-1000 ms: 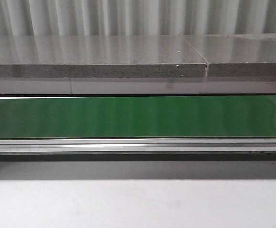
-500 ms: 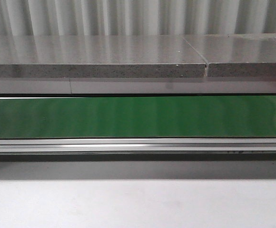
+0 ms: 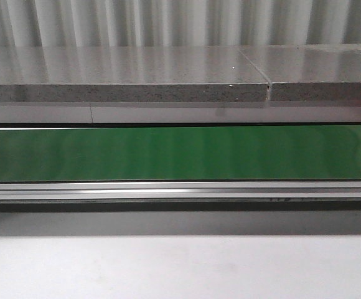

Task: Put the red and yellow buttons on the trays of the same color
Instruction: 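Set the red button on the belt start and open the left gripper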

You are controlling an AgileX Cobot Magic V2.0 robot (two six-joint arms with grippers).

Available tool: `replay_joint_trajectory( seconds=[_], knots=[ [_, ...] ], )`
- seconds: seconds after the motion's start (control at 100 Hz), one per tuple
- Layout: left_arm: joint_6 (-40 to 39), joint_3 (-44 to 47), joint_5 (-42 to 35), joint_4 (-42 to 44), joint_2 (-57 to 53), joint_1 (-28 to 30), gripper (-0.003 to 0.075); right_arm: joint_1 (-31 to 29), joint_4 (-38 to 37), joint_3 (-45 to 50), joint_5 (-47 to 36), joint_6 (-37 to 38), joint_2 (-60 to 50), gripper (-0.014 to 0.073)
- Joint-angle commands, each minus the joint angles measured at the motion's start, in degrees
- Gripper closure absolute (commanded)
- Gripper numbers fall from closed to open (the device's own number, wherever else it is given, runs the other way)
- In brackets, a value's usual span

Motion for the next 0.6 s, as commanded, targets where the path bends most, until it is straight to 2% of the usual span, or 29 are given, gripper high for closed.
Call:
replay_joint_trajectory(
  seconds=[0.0, 0.01, 0.13, 0.18, 0.45, 0.59],
  knots=[
    [0.42, -1.40, -2.32, -1.23, -2.11, -0.35, 0.0389, 0.01, -0.51, -1.31, -4.04, -0.35, 0.51, 0.0660],
    [0.42, -1.40, -2.32, -1.35, -2.11, -0.35, 0.0389, 0.01, -0.51, -1.31, -4.04, -0.35, 0.51, 0.0660],
    [1.11, -1.40, -2.32, -3.47, -2.11, -0.35, 0.0174, 0.01, -0.51, -1.31, -4.04, -0.35, 0.51, 0.0660],
    [1.11, -1.67, -2.41, -4.52, -2.11, -0.35, 0.0132, 0.01, -0.51, -1.31, -4.04, -0.35, 0.51, 0.0660],
    [0.96, -7.21, -2.35, -7.51, -2.32, -0.22, 0.0134, 0.01, -0.51, -1.31, -4.04, -0.35, 0.51, 0.0660],
    [-0.04, -9.89, -1.14, -7.12, -2.21, 2.21, 0.0145, 0.01, -0.51, -1.31, -4.04, -0.35, 0.51, 0.0660]
  ],
)
